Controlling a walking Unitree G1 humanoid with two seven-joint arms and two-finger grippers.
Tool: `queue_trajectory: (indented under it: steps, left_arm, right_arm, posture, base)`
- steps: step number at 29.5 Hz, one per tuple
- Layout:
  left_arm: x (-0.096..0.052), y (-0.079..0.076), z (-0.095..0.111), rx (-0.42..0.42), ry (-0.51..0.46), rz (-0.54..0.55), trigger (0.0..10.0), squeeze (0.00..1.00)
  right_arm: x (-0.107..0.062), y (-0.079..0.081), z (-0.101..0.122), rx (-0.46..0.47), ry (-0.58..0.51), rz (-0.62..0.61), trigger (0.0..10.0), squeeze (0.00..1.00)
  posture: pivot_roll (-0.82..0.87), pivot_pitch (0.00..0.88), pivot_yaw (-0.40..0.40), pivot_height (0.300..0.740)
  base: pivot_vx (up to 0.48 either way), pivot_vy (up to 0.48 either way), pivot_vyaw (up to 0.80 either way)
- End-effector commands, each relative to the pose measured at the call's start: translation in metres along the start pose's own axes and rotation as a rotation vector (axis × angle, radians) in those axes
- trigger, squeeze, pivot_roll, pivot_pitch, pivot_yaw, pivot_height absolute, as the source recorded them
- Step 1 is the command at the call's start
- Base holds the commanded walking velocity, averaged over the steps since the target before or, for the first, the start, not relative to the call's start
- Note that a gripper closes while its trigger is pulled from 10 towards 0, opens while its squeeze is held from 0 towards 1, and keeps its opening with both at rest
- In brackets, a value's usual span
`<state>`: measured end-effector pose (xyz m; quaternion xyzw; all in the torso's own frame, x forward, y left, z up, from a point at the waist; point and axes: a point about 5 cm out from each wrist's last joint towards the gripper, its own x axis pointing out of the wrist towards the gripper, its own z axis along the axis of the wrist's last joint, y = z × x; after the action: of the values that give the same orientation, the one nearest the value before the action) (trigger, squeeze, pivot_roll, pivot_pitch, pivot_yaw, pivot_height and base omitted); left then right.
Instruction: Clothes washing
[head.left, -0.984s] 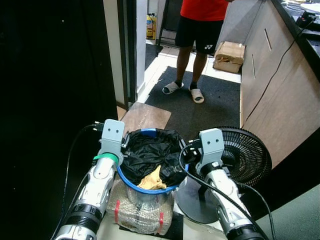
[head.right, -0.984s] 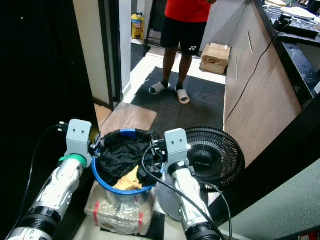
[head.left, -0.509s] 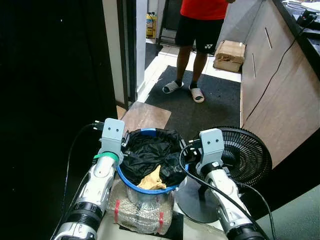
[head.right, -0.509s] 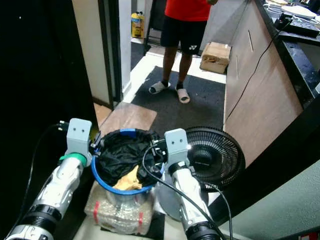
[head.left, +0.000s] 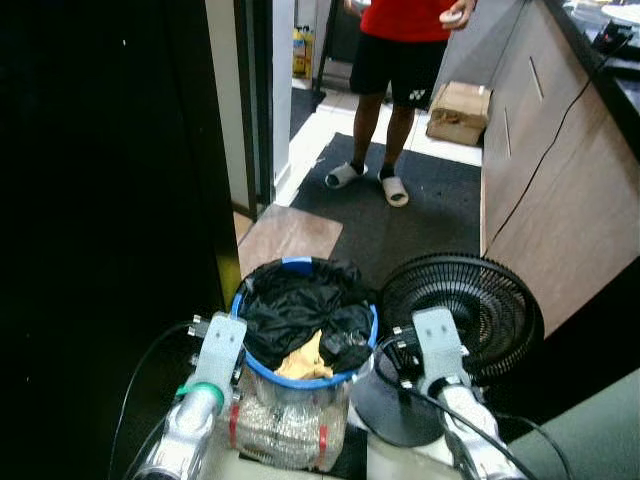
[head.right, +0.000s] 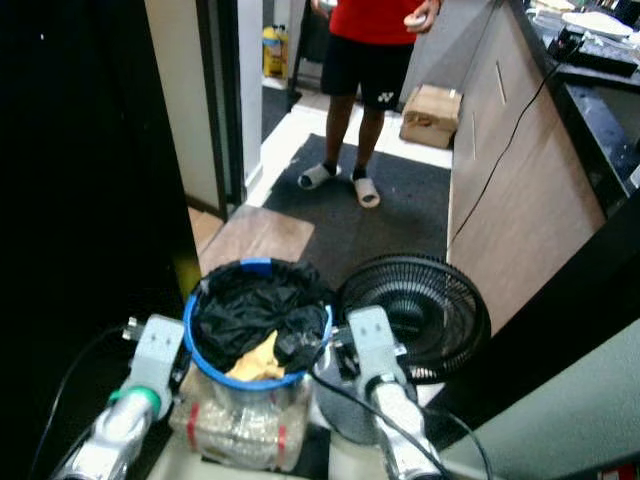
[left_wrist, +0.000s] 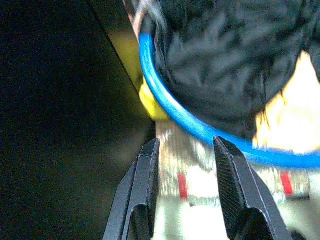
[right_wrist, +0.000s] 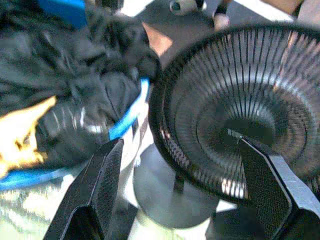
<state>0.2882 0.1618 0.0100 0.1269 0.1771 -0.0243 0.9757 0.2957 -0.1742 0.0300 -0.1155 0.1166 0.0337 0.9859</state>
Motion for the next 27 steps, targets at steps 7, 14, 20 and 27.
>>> queue_trajectory:
  steps: [7, 14, 20, 27]
  left_arm:
    - [0.002, -0.009, 0.007, -0.014, -0.037, -0.008, 10.0, 0.00]
    - [0.007, -0.007, 0.019, -0.021, -0.085, -0.003, 10.0, 0.00]
    - [0.010, -0.007, 0.030, -0.019, -0.116, 0.002, 10.0, 0.00]
    - [0.013, 0.002, 0.040, -0.021, -0.138, 0.027, 10.0, 0.00]
  right_arm:
    - [0.001, 0.011, 0.004, 0.015, -0.042, 0.046, 10.0, 0.00]
    - [0.005, 0.011, 0.012, 0.020, -0.083, 0.051, 10.0, 0.00]
    - [0.007, 0.012, 0.020, 0.027, -0.118, 0.048, 10.0, 0.00]
    - [0.010, 0.017, 0.030, 0.034, -0.150, 0.055, 10.0, 0.00]
  posture:
    - [0.06, 0.011, -0.020, 0.740]
    - [0.06, 0.014, -0.018, 0.740]
    - [0.06, 0.033, -0.010, 0.740]
    - [0.06, 0.124, 0.000, 0.740]
  base:
    - [0.000, 0.000, 0.00]
    - [0.000, 0.000, 0.00]
    - [0.000, 0.000, 0.00]
    - [0.000, 0.000, 0.00]
